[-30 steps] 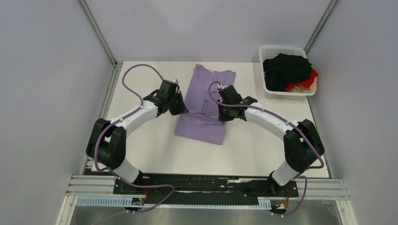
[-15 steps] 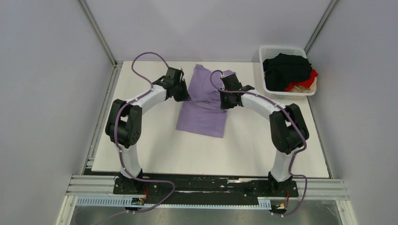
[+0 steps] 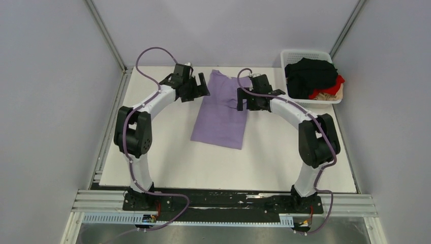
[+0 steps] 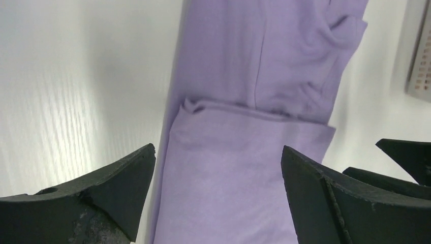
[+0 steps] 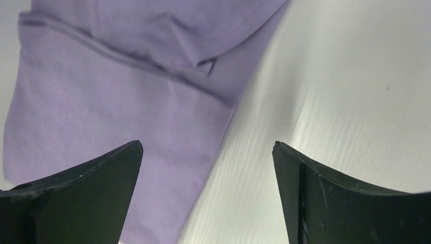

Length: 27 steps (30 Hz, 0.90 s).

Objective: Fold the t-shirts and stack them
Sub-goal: Grab one side of the 2/3 rectangular tshirt with both arms

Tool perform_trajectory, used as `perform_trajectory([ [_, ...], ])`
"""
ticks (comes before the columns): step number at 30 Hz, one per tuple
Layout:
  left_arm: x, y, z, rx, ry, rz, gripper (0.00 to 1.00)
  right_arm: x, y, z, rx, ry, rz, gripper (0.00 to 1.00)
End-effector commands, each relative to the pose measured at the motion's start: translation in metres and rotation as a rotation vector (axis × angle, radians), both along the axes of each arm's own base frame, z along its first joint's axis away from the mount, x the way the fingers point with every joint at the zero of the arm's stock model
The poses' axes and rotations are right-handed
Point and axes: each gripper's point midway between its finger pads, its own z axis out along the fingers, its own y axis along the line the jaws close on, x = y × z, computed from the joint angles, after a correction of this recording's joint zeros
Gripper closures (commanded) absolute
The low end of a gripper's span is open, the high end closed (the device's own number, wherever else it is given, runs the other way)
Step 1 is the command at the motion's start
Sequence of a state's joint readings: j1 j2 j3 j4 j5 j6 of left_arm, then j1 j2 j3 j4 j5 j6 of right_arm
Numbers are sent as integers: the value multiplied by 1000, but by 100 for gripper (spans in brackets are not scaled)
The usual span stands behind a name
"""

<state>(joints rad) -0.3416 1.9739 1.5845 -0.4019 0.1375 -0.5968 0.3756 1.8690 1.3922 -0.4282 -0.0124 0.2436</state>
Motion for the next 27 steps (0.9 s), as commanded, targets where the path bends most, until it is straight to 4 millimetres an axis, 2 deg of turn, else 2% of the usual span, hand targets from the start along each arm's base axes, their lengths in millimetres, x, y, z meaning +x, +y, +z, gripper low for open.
perform_trajectory([
  [1,-44,7,39,-46,-50,-32,0,-51,25,23,46,-45,106,0],
  [2,-64,14,17,-33,7,-26,0,-65,28,19,38,-39,128,0],
  [3,-75,17,25,-44,-3,-23,0,-81,30,14,28,-29,157,0],
  [4,-96,25,3,-27,55,-16,0,-100,32,4,10,-6,180,0],
  [5,-118,32,-6,-24,91,-4,0,-116,39,4,4,-4,214,0],
  [6,-128,35,-10,-25,106,-1,0,-132,41,-2,-7,12,243,0],
  [7,-147,41,-19,-25,136,9,0,-145,44,-6,-17,29,258,0],
  [11,-185,52,-41,-31,192,29,0,-186,47,-26,-24,113,266,0],
  [13,-194,54,-52,-34,216,39,2,-197,45,-38,-22,157,253,4],
  [17,-192,49,-66,-60,231,42,17,-204,43,-58,-26,199,232,20],
  [23,-182,39,-85,-81,260,30,30,-196,52,-67,6,167,239,40],
  [27,-179,36,-101,-67,299,17,48,-189,55,-79,-12,167,237,49],
])
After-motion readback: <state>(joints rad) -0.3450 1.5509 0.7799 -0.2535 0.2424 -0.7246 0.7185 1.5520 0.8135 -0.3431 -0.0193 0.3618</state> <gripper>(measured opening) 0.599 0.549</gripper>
